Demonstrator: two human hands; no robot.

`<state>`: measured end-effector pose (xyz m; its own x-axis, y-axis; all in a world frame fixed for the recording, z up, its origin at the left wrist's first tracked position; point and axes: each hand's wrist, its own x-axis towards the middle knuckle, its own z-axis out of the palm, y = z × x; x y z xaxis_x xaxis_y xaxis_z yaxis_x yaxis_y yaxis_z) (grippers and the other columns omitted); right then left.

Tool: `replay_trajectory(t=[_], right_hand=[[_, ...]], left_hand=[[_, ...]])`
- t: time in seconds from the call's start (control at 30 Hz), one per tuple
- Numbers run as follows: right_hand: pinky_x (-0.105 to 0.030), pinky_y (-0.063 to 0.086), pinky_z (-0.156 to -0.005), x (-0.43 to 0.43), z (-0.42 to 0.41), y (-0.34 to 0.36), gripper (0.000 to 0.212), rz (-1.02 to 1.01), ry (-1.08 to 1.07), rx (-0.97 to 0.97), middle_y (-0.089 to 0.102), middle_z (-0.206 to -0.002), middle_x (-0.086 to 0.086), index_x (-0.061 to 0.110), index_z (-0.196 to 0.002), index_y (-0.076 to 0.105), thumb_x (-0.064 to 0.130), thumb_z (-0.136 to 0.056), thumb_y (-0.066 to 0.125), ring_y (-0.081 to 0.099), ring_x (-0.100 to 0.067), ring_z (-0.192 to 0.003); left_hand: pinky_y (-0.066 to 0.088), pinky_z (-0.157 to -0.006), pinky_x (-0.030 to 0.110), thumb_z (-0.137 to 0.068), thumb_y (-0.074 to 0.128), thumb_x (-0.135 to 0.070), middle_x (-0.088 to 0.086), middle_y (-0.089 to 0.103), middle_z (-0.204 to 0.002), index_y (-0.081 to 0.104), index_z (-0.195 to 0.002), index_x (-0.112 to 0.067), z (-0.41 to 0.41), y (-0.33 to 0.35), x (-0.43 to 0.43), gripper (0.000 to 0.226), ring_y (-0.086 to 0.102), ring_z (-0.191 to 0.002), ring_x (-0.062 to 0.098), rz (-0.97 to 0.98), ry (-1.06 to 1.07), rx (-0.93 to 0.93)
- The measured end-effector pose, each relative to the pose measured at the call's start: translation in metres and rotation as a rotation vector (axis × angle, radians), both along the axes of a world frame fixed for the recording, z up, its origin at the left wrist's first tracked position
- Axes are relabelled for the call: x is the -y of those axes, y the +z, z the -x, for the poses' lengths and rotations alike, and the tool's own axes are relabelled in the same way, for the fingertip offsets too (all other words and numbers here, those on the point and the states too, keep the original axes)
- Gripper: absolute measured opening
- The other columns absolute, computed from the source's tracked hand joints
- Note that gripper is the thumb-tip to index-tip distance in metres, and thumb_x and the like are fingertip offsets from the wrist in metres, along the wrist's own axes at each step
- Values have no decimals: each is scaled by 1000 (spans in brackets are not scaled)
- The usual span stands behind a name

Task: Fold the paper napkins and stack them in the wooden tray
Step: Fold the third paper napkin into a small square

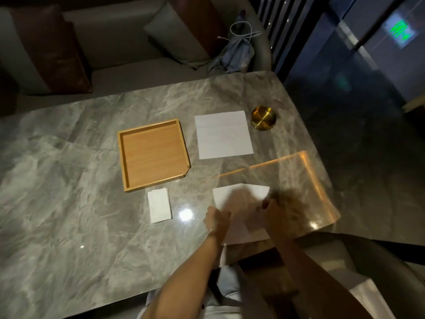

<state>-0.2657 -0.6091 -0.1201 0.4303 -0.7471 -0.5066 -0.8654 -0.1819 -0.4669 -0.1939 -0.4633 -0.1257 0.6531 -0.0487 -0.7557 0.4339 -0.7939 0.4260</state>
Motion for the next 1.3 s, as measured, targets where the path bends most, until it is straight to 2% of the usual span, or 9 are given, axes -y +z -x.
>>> replay_trajectory(t=[0.27, 0.37, 0.47, 0.57, 0.67, 0.87, 0.97, 1.13, 1.3], right_hand=[[-37, 57, -74, 5, -39, 39, 33, -454, 182, -39, 70, -98, -17, -3, -120, 64, 13, -91, 69, 65, -25, -83], [-47, 44, -108, 10, -79, 76, 72, -426, 359, 91, 51, -144, -16, 7, -148, 38, 22, -88, 75, 52, -32, -130], [-42, 33, -118, -11, -143, 151, 106, -648, 552, 338, 17, -155, 25, 38, -157, 13, 51, -76, 80, 32, -5, -138], [-11, 50, -87, -53, -203, 231, 68, -817, 748, 495, 53, -134, 34, 46, -139, 49, 46, -79, 80, 56, 14, -115], [-25, 56, -82, -99, -244, 298, 12, -706, 840, 641, 77, -104, 10, 37, -101, 76, 31, -92, 69, 71, -13, -102], [-19, 51, -61, -150, -299, 430, 22, -469, 761, 1052, 75, -83, 0, 25, -92, 74, 41, -96, 60, 66, -5, -70], [-22, 44, -60, -150, -313, 471, 29, -283, 636, 1204, 68, -77, -6, 8, -88, 66, 34, -99, 58, 57, -4, -64], [-21, 40, -52, -135, -314, 500, 30, -102, 642, 1254, 62, -66, 9, 15, -76, 61, 35, -98, 59, 56, -4, -56], [-30, 48, -58, -114, -311, 523, 31, -35, 697, 1234, 70, -79, -8, 11, -87, 67, 39, -97, 60, 65, -26, -66]], left_hand=[[39, -70, 30, -86, 47, 8, -1, 48, -83, 43, -96, -12, -64, 70, -21, 23, 51, -87, 23, 396, -44, 210], [40, -71, 31, -86, 45, 13, 4, 53, -84, 49, -98, -16, -116, 137, -45, 32, 50, -78, 19, 478, -282, 398], [45, -79, 20, -97, 54, -3, -4, 62, -91, 60, -98, -17, -166, 225, -72, 15, 57, -83, 7, 494, -428, 488], [49, -82, 27, -98, 59, -7, 7, 68, -94, 64, -97, -9, -200, 319, -105, 5, 61, -86, 9, 507, -507, 620], [50, -79, 21, -98, 61, -8, 6, 69, -94, 66, -100, -8, -220, 408, -152, 5, 62, -85, 7, 522, -471, 680], [60, -84, 43, -90, 58, -54, 19, 65, -133, 45, -150, -18, -258, 494, -257, 71, 71, -109, 32, 1295, 396, 289], [47, -105, 60, -86, 44, -77, 21, 52, -148, 41, -152, -12, -253, 476, -272, 92, 55, -131, 43, 1536, 364, -18], [57, -90, 37, -57, 64, -90, -11, 60, -138, 51, -144, -35, -258, 506, -250, 103, 56, -130, 12, 1117, 256, 312], [63, -80, 32, -89, 68, -45, -2, 76, -113, 73, -109, -36, -279, 540, -227, 23, 75, -102, 16, 901, 41, 702]])
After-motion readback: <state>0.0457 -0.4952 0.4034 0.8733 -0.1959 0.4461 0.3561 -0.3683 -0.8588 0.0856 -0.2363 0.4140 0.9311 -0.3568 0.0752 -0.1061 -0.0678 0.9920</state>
